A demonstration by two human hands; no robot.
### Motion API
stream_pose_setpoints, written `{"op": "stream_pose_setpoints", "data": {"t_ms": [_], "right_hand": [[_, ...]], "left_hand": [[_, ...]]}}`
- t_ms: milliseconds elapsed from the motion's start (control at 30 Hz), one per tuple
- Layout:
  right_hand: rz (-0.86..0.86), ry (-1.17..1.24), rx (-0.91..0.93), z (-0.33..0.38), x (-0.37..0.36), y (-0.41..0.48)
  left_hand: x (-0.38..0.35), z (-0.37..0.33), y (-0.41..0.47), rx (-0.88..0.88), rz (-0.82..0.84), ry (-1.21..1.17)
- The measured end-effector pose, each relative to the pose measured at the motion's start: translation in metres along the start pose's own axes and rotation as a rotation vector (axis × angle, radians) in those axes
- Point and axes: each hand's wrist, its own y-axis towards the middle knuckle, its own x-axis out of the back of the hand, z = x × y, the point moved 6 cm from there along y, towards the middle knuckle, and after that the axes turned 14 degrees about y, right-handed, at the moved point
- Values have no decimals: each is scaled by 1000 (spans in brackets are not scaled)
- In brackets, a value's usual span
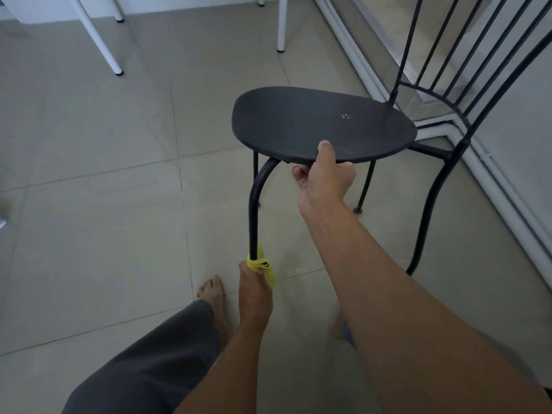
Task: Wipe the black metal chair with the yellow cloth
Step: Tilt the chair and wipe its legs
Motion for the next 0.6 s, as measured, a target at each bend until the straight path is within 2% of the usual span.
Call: {"op": "stream_pose_setpoints", "data": {"t_ms": [133,333,600], "right_hand": [[20,-1,23,4,-5,2],[16,-10,35,7,-13,4],[7,-17,73,9,-18,7]], "left_hand": [[24,-38,3,-148,-58,-70],[68,-103,22,-214,-98,-51],[113,-168,43,-297,-86,280]]}}
